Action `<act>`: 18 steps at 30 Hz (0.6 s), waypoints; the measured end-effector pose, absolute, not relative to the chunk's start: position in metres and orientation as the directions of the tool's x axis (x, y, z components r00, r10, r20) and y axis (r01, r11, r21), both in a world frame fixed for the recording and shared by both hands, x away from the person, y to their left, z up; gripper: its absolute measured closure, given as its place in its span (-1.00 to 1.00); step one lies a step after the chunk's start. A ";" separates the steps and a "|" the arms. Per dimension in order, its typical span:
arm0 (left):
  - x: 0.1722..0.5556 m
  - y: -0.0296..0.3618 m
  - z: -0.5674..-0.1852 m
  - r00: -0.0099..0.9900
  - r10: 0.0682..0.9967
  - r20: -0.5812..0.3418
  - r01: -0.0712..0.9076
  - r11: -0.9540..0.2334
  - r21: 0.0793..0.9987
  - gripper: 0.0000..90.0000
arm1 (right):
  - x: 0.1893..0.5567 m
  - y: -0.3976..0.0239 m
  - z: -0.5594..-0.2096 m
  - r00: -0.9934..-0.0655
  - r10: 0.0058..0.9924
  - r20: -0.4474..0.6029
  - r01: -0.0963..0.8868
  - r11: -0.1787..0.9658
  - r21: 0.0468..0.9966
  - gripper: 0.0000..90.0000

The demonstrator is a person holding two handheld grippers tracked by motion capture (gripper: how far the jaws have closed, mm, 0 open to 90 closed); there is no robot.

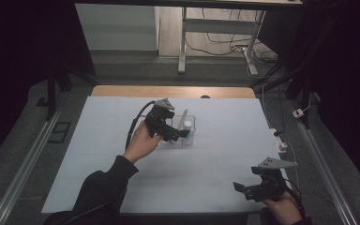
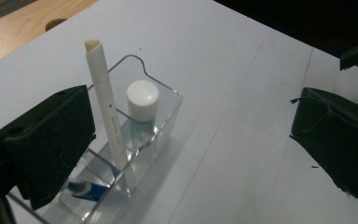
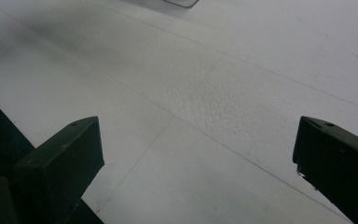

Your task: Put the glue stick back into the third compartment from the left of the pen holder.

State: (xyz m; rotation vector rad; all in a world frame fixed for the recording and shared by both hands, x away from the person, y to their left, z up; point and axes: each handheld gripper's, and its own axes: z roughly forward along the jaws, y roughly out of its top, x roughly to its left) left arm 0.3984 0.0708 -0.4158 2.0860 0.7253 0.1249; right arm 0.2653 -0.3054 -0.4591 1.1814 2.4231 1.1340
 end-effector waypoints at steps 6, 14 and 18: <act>0.388 0.080 -0.416 0.825 0.532 -0.193 0.453 -0.417 0.788 -1.00 | 0.265 -0.305 -0.459 -0.654 0.746 0.129 0.579 0.383 0.720 -0.97; 0.370 0.090 -0.416 0.826 0.529 -0.195 0.454 -0.417 0.787 -1.00 | 0.265 -0.304 -0.459 -0.652 0.748 0.122 0.580 0.389 0.715 -0.97; 0.363 0.095 -0.416 0.823 0.528 -0.209 0.463 -0.411 0.785 -1.00 | 0.265 -0.304 -0.459 -0.653 0.748 0.121 0.580 0.391 0.715 -0.97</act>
